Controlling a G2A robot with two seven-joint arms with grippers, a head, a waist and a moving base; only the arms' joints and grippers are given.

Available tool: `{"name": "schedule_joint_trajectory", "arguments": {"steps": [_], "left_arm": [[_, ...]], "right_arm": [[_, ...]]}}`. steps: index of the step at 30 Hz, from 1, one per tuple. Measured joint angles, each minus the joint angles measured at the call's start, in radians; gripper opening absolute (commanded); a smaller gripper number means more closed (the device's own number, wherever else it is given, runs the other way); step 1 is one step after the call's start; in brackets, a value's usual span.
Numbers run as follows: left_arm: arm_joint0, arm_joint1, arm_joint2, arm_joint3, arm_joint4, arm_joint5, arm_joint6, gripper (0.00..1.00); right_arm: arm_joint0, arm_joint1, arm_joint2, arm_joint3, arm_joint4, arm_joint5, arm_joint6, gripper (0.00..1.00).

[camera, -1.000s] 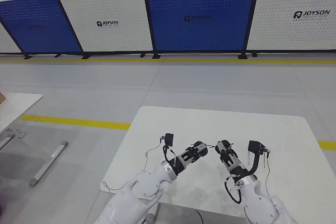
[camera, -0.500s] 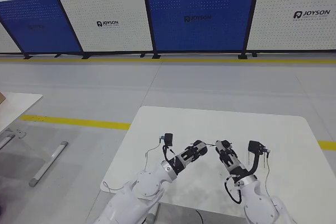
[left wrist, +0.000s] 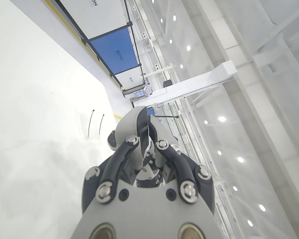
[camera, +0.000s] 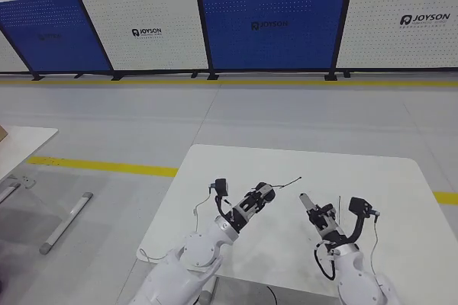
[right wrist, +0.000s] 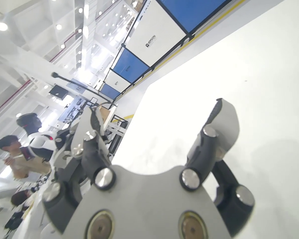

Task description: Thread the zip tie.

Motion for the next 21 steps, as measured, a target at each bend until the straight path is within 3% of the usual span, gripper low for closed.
{"name": "schedule_joint_trajectory", "arguments": {"steps": [4,10,15,21], "left_arm": [[0.001,-0.002,0.001,0.001,-0.010,0.001,0.005,0.00],[0.001,-0.001,0.001,0.001,-0.010,0.001,0.005,0.00],[0.001,-0.003,0.002,-0.001,-0.011,0.009,0.006,0.00],[0.012,-0.001,-0.004,-0.024,-0.041,0.015,-0.043,0.00]], "right_arm": [[0.001,-0.001,0.005,0.002,-0.015,0.032,-0.011,1.00],[0.003,0.000,0.004,0.005,-0.020,0.031,-0.010,1.00],[0.021,0.004,-0.012,0.032,-0.185,0.034,-0.029,1.00],[0.057,0.015,-0.010,0.056,-0.296,-0.032,0.062,1.00]]}}
